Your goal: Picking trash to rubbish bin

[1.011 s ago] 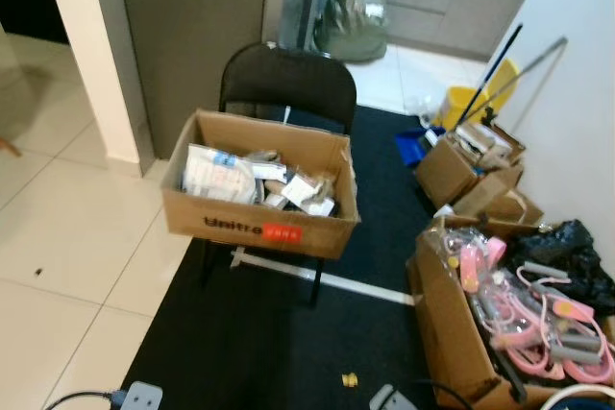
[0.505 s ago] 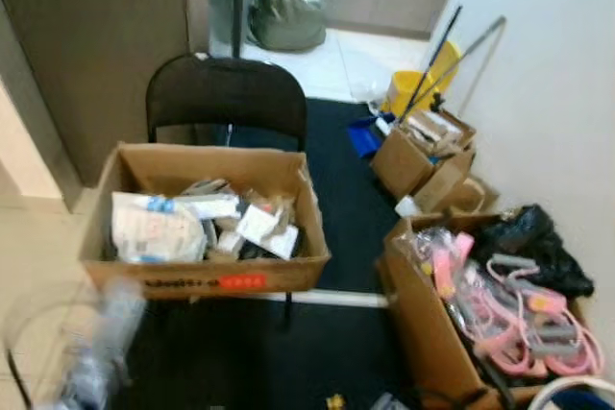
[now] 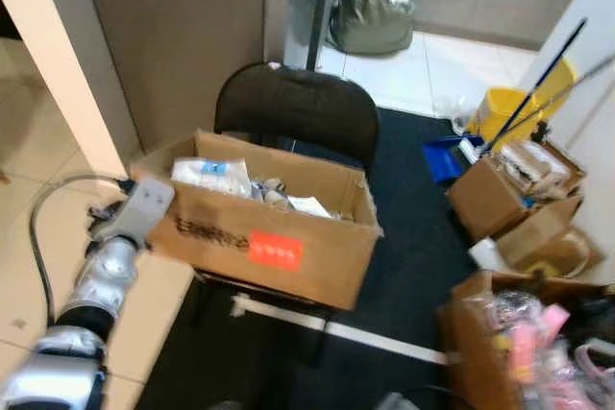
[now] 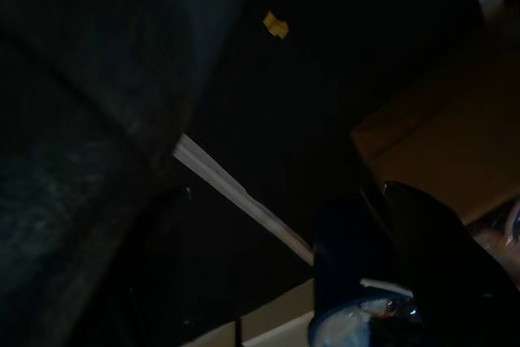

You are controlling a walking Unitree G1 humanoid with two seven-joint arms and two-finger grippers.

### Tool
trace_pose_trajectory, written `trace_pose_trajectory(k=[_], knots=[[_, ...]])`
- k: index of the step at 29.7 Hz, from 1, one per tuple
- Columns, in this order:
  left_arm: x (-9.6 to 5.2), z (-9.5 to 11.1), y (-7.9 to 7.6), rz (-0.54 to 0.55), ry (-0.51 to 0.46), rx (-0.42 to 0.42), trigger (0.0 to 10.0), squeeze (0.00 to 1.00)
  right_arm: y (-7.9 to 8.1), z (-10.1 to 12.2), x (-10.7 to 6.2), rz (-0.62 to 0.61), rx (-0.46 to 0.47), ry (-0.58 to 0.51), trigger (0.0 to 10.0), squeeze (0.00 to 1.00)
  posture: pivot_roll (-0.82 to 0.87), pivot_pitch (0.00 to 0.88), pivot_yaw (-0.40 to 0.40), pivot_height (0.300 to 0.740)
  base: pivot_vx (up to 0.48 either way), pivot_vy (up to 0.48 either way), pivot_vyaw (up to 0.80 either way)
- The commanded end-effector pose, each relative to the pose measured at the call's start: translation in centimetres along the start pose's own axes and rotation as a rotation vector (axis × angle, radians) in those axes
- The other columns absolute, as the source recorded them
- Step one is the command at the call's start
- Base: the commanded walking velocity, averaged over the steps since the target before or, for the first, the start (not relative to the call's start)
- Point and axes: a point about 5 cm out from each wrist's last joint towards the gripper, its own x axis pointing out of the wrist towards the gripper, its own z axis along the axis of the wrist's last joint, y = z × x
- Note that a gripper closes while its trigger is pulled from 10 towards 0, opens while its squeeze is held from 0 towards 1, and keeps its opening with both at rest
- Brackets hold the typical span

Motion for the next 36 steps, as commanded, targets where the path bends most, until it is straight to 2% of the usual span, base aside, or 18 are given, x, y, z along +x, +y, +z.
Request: trace_pose_trajectory(k=[1, 3, 4, 9, 16, 20, 21, 23, 26, 27, 29, 30, 33, 35, 36], knots=[[-0.2, 2.1, -3.3, -0.132, -0.112, -0.022, 10.0, 0.0, 1.6, 0.8, 0.3, 0.049, 0.01, -0.029, 10.0, 0.0, 0.06, 0.091, -0.038, 0.74, 0.0, 0.0, 0.0], [-0.5, 1.8, -4.6, -0.176, -0.098, -0.034, 10.0, 0.0, 1.7, 0.8, 0.4, 0.05, 0.008, -0.027, 10.0, 0.0, 0.06, 0.091, -0.038, 0.74, 0.0, 0.0, 0.0], [-0.5, 1.8, -4.6, -0.176, -0.098, -0.034, 10.0, 0.0, 1.7, 0.8, 0.4, 0.05, 0.008, -0.027, 10.0, 0.0, 0.06, 0.091, -0.038, 0.74, 0.0, 0.0, 0.0], [-1.3, 1.5, -6.7, -0.273, -0.083, -0.051, 10.0, 0.0, 1.7, 0.2, 0.3, 0.051, 0.002, -0.016, 10.0, 0.0, 0.06, 0.096, -0.04, 0.74, 0.0, 0.0, 0.0], [-1.8, 1.1, -8.0, -0.387, -0.058, -0.06, 10.0, 0.0, 1.5, 0.0, 0.3, 0.049, -0.006, -0.01, 10.0, 0.0, 0.06, 0.098, -0.043, 0.74, 0.0, 0.0, 0.0], [-2.0, 0.2, -8.3, -0.423, -0.007, -0.039, 10.0, 0.0, 1.4, 0.1, 0.3, 0.047, -0.007, -0.012, 10.0, 0.0, 0.06, 0.098, -0.043, 0.74, 0.0, 0.0, 0.0], [-2.2, -0.9, -8.4, -0.447, 0.066, -0.022, 10.0, 0.0, 1.5, 0.3, 0.3, 0.047, -0.006, -0.016, 10.0, 0.0, 0.06, 0.098, -0.043, 0.74, 0.0, 0.0, 0.0], [-2.3, -1.2, -8.4, -0.453, 0.087, -0.021, 10.0, 0.0, 1.5, 0.4, 0.3, 0.047, -0.006, -0.016, 10.0, 0.0, 0.06, 0.098, -0.043, 0.74, 0.0, 0.0, 0.0], [-2.9, -2.7, -8.6, -0.524, 0.176, 0.001, 10.0, 0.0, 1.6, 0.6, 0.3, 0.047, -0.007, -0.018, 10.0, 0.0, 0.06, 0.097, -0.037, 0.74, 0.0, 0.0, 0.0], [-2.9, -2.7, -8.6, -0.524, 0.176, 0.001, 10.0, 0.0, 1.6, 0.6, 0.3, 0.047, -0.007, -0.018, 10.0, 0.0, 0.06, 0.097, -0.037, 0.74, 0.0, 0.0, 0.0], [-3.6, -4.0, -8.8, -0.592, 0.256, -0.05, 10.0, 0.0, 1.7, 0.6, 0.3, 0.048, -0.008, -0.016, 10.0, 0.0, 0.06, 0.097, -0.037, 0.74, 0.0, 0.0, 0.0], [-3.9, -4.6, -8.7, -0.626, 0.279, -0.025, 10.0, 0.0, 1.7, 0.6, 0.4, 0.049, -0.009, -0.015, 10.0, 0.0, 0.06, 0.097, -0.037, 0.74, 0.0, 0.0, 0.0], [-4.2, -5.5, -8.1, -0.66, 0.306, 0.043, 10.0, 0.0, 1.9, 0.5, 0.4, 0.05, -0.009, -0.014, 10.0, 0.0, 0.06, 0.099, -0.034, 0.74, 0.0, 0.0, 0.0], [-4.1, -4.9, -7.7, -0.684, 0.269, -0.048, 10.0, 0.0, 2.0, 0.3, 0.4, 0.05, -0.009, -0.011, 10.0, 0.0, 0.06, 0.099, -0.034, 0.74, 0.0, 0.0, 0.0], [-4.1, -4.9, -7.7, -0.684, 0.269, -0.048, 10.0, 0.0, 2.0, 0.3, 0.4, 0.05, -0.009, -0.011, 10.0, 0.0, 0.06, 0.099, -0.034, 0.74, 0.0, 0.0, 0.0]])
